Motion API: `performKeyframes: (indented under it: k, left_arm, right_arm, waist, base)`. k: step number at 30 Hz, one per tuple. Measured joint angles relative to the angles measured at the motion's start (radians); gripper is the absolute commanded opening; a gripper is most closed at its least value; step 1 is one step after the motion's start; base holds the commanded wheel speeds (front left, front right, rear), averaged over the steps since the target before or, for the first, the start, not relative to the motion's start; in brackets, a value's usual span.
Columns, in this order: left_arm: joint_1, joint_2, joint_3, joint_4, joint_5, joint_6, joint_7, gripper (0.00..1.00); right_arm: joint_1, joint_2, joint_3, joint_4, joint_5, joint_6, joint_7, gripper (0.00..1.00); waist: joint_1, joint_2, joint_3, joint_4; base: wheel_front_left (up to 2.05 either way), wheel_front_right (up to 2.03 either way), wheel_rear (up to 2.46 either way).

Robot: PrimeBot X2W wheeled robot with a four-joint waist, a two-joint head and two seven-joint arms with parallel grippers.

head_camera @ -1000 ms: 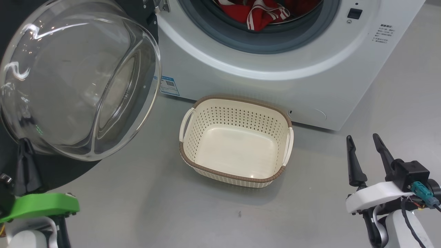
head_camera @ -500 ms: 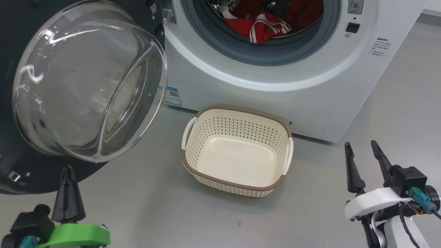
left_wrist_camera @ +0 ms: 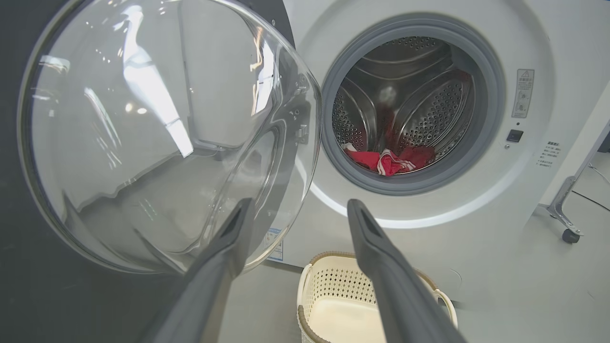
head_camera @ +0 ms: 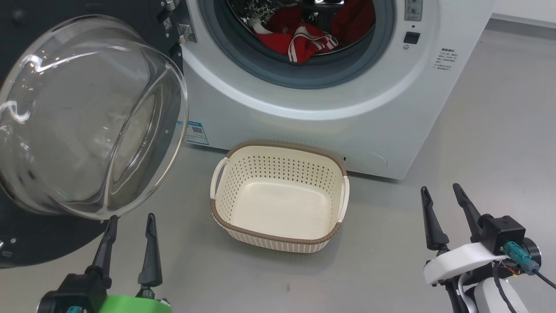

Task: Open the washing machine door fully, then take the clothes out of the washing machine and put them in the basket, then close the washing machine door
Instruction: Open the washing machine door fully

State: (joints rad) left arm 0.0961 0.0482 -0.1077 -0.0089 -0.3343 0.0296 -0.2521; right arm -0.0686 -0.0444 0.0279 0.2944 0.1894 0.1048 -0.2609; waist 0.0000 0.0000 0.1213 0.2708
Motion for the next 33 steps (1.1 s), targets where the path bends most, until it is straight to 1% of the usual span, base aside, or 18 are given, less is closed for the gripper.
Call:
performKeyframes:
  k: [5,11,20,25,29,30,33]
  left_arm:
    - [0.002,0.0,-0.024,-0.012,0.001,-0.005,0.007,1.0]
    - [0.002,0.0,-0.022,-0.027,0.0,-0.007,0.015,1.0]
    - [0.002,0.001,-0.03,-0.021,0.003,-0.007,0.054,1.0]
    - [0.003,0.003,-0.032,-0.015,0.01,0.001,0.072,1.0]
    - [0.003,0.007,-0.036,-0.014,0.015,0.002,0.085,1.0]
    - [0.003,0.007,-0.04,-0.013,0.017,0.002,0.086,1.0]
    - [0.003,0.007,-0.05,-0.008,0.019,0.002,0.097,1.0]
  right_arm:
    - [0.0,0.0,0.02,-0.009,0.013,0.0,0.0,1.0]
    - [0.0,0.0,0.046,-0.028,0.023,0.0,0.0,1.0]
    - [0.0,0.0,0.069,-0.047,0.049,0.0,0.0,1.0]
    - [0.005,0.0,0.082,-0.059,0.057,-0.002,0.0,1.0]
    - [0.016,0.0,0.085,-0.067,0.063,-0.004,0.0,1.0]
    - [0.018,0.0,0.083,-0.068,0.063,-0.011,0.0,1.0]
    - [0.025,0.0,0.077,-0.078,0.063,-0.016,0.0,1.0]
  waist:
    - [0.0,0.0,-0.002,-0.04]
    - [0.0,0.0,-0.001,-0.1]
    - [0.0,0.0,-0.001,-0.198]
    - [0.0,0.0,-0.004,-0.246]
    - [0.0,0.0,-0.003,-0.277]
    - [0.0,0.0,-0.003,-0.284]
    - [0.0,0.0,-0.003,-0.294]
  base:
    - [0.0,0.0,0.0]
    - [0.0,0.0,0.0]
    - [0.0,0.0,0.0]
    - [0.0,0.0,0.0]
    - [0.0,0.0,0.0]
    - [0.0,0.0,0.0]
    - [0.0,0.0,0.0]
